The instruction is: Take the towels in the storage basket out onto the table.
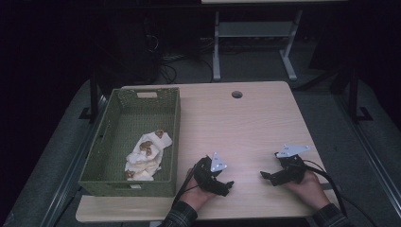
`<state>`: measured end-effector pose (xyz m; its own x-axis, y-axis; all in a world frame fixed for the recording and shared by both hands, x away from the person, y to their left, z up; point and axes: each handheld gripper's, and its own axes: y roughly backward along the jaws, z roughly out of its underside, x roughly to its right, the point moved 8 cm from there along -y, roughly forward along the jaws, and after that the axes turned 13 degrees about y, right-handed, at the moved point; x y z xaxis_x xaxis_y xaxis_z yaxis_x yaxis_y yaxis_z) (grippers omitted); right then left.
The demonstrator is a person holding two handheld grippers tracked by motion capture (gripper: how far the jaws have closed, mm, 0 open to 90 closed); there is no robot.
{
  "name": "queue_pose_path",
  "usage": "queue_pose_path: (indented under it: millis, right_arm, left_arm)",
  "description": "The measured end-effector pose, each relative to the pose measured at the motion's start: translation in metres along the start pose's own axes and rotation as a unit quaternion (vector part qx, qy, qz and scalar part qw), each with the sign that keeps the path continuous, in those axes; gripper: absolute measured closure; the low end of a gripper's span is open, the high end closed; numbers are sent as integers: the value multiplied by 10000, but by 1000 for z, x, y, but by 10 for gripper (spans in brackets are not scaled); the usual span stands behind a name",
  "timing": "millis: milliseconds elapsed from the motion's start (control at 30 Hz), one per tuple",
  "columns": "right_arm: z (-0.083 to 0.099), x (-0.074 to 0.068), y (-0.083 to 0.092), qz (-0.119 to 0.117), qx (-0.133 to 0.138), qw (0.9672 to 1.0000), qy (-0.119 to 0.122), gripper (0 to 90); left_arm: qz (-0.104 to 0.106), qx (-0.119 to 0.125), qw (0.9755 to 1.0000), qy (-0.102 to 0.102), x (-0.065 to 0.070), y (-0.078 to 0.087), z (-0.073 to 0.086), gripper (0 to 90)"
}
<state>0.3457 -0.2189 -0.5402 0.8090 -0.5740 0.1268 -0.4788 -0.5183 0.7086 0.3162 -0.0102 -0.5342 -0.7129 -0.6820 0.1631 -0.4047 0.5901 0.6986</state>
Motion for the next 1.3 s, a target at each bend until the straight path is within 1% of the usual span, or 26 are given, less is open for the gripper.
queue_pose_path:
  millis: [167, 200, 267, 333, 433, 600, 667, 767, 800, 867, 933, 1033, 1100, 1167, 1300]
  right_arm:
    - [0, 0, 0, 0, 0, 10000, -1, 14]
    - [0, 0, 0, -1, 0, 10000, -1, 14]
    - [0, 0, 0, -1, 0, 10000, 1, 14]
    - [0, 0, 0, -1, 0, 10000, 2, 14]
    - [0, 0, 0, -5, 1, 10000, 6, 14]
    - [0, 0, 0, -16, -1, 10000, 13, 14]
    - [0, 0, 0, -12, -1, 10000, 10, 14]
    - [0, -1, 0, -17, -3, 10000, 10, 14]
    - [0, -1, 0, -18, -3, 10000, 12, 14]
    - [0, -1, 0, -18, -3, 10000, 12, 14]
    - [0, -1, 0, -19, -2, 10000, 14, 14]
    - [0, -1, 0, -18, -2, 10000, 13, 14]
    - [0, -1, 0, -18, -2, 10000, 13, 14]
    - [0, -1, 0, -19, -3, 10000, 12, 14]
    - [0, -1, 0, -18, -2, 10000, 12, 14]
  left_arm:
    - [-13, -57, 10000, 11, -1, -2, -4, 120]
    - [-9, -73, 10000, 36, -2, -2, -4, 122]
    - [69, -93, 9998, 156, -2, -3, -6, 122]
    - [60, -154, 9997, 179, -4, -2, -7, 122]
    - [65, -172, 9996, 211, -4, -1, -8, 123]
    - [131, -34, 9986, 508, -4, 9, -18, 126]
    - [102, -54, 9987, 506, -5, 12, -20, 129]
    - [113, -55, 9980, 622, -6, 14, -22, 129]
    - [70, -58, 9983, 572, -8, 14, -23, 129]
    - [47, -87, 9981, 611, -8, 15, -23, 129]
    - [8, -118, 9982, 589, -9, 17, -24, 129]
    - [19, -92, 9982, 597, -8, 19, -27, 129]
    - [14, -122, 9982, 591, -9, 22, -31, 129]
    - [27, -93, 9979, 636, -8, 22, -34, 129]
    - [22, -117, 9980, 627, -9, 23, -40, 130]
